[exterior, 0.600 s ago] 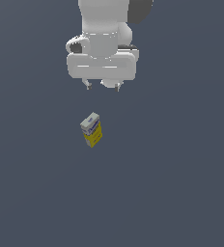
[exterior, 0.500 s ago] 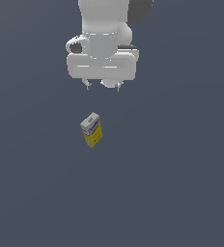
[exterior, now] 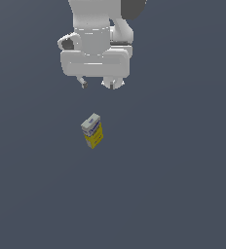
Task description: Pick up the object and move it to a goal position.
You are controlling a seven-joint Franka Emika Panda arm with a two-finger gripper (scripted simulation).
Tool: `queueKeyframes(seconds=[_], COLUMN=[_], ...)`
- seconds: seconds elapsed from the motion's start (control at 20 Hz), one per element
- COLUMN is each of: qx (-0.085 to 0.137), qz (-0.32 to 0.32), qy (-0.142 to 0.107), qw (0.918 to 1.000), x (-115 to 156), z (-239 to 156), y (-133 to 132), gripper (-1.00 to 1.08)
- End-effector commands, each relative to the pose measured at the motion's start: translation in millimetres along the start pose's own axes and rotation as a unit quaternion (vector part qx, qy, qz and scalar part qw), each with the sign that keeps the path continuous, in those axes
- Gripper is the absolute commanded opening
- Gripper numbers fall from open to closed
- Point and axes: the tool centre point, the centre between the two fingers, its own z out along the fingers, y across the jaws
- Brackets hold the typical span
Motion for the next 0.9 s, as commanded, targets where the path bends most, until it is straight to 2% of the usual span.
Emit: queueKeyframes(seconds=[0.0,0.55,0.85], qx=[0.000,-0.002,-0.007], qz=[0.000,0.058,0.129], qy=[0.000,-0.008,-0.018], qw=[1.0000,0.9983,0.9915], x=[-0.2,4.2,5.6], z=[-0.1,36.7,81.2], y=[-0.2,11.2,25.9], gripper=[1.00,1.00,1.00])
